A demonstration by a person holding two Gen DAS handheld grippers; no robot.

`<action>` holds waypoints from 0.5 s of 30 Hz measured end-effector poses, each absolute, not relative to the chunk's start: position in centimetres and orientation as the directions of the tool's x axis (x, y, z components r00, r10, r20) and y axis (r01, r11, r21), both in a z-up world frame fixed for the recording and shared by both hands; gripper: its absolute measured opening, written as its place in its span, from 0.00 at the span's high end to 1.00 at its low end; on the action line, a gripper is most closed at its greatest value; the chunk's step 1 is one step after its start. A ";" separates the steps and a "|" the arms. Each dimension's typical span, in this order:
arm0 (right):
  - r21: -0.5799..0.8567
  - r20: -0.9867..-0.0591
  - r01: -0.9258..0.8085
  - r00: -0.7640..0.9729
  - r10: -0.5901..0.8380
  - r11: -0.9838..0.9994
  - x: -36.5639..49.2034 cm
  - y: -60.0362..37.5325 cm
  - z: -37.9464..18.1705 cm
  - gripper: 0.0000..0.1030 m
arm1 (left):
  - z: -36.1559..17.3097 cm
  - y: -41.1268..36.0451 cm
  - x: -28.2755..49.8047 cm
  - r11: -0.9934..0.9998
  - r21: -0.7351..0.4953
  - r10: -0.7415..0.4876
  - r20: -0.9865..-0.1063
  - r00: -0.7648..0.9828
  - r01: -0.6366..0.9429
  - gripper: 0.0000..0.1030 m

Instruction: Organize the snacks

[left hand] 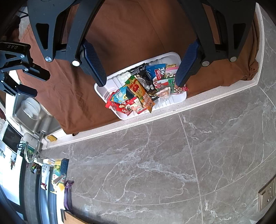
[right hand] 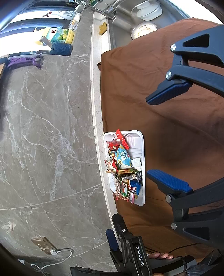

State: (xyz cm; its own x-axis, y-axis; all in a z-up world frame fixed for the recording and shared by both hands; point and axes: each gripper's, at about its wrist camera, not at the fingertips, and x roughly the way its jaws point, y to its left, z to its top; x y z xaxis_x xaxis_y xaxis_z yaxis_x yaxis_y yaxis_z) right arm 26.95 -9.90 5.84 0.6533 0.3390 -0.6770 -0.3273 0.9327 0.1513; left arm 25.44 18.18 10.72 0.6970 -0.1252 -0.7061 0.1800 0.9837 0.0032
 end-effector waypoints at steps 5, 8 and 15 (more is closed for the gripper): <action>0.154 -0.674 -0.322 0.657 0.338 0.934 26.7 -10.1 5.8 0.23 | 10.7 18.3 25.6 0.983 -0.009 -0.139 -0.698 0.702 0.186 0.21; 0.158 -0.673 -0.316 0.658 0.336 0.935 26.6 -10.3 5.8 0.23 | 11.0 18.4 25.6 0.983 -0.007 -0.140 -0.678 0.721 0.184 0.21; 0.170 -0.671 -0.301 0.662 0.334 0.938 26.4 -11.1 5.7 0.23 | 12.4 18.6 25.0 0.988 0.031 -0.099 -0.614 0.783 0.148 0.21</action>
State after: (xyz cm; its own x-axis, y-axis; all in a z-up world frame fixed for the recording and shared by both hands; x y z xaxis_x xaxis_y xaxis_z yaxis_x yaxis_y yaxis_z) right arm 26.42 -11.11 5.70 0.6621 0.3342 -0.6708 -0.3013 0.9382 0.1702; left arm 24.98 18.64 12.42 0.7834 -0.0985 -0.6136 0.1482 0.9885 0.0305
